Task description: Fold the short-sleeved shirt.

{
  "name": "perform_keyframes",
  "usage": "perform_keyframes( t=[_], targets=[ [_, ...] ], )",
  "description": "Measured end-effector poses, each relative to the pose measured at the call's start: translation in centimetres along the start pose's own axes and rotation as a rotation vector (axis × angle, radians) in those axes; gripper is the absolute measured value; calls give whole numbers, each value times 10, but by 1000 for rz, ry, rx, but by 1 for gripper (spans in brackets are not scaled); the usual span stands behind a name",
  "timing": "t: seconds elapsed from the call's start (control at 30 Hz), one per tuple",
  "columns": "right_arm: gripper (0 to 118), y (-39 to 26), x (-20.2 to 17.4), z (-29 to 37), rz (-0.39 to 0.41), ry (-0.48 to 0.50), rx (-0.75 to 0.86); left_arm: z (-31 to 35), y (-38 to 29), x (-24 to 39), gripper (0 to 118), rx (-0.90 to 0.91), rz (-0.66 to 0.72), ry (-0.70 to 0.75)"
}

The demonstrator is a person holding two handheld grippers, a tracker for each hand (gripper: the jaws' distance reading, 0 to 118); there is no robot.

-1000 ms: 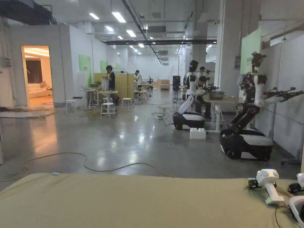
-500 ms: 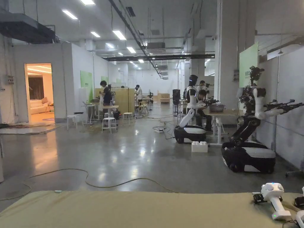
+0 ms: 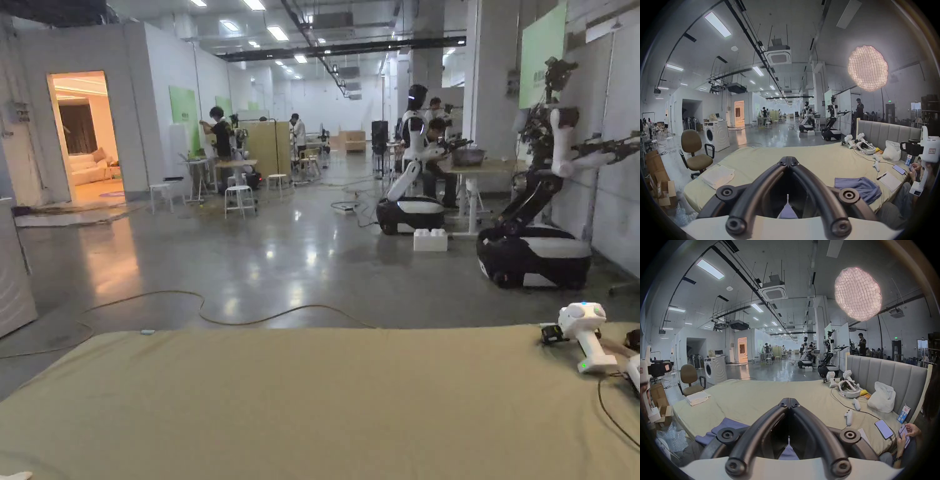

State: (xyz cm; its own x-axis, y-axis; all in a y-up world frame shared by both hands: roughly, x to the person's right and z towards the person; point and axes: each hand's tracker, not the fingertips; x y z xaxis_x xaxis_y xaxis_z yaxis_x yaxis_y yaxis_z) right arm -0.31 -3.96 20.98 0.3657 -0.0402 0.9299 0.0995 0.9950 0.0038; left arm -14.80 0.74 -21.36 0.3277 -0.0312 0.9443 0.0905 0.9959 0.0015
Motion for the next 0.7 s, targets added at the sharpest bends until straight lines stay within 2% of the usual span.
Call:
perform_keyframes(
  t=[0.1,0.2,0.23,0.3,0.4,0.47,0.53,0.7],
  targets=[
    [0,-9,3,-7,8,18,-54,-23,-18,-8,0,-63,13,7],
    [0,-16,3,-13,23,31,-107,-60,-38,-21,3,-174,89,-58],
    [0,-19,3,-14,23,34,-115,-72,-47,-25,10,-194,118,-77],
    [0,-29,4,-17,7,42,-142,-109,-76,-41,42,-241,224,-192],
    [0,-44,7,-23,-31,62,-192,-169,-115,-51,61,-451,311,-160],
    [0,-54,9,-27,-22,64,-213,-204,-138,-47,71,-527,288,-150],
    [0,-63,10,-32,-9,47,-264,-244,-160,-44,71,-611,284,-188],
    [0,-80,15,-40,26,16,-334,-315,-213,-24,71,-768,218,-109]
  ],
)
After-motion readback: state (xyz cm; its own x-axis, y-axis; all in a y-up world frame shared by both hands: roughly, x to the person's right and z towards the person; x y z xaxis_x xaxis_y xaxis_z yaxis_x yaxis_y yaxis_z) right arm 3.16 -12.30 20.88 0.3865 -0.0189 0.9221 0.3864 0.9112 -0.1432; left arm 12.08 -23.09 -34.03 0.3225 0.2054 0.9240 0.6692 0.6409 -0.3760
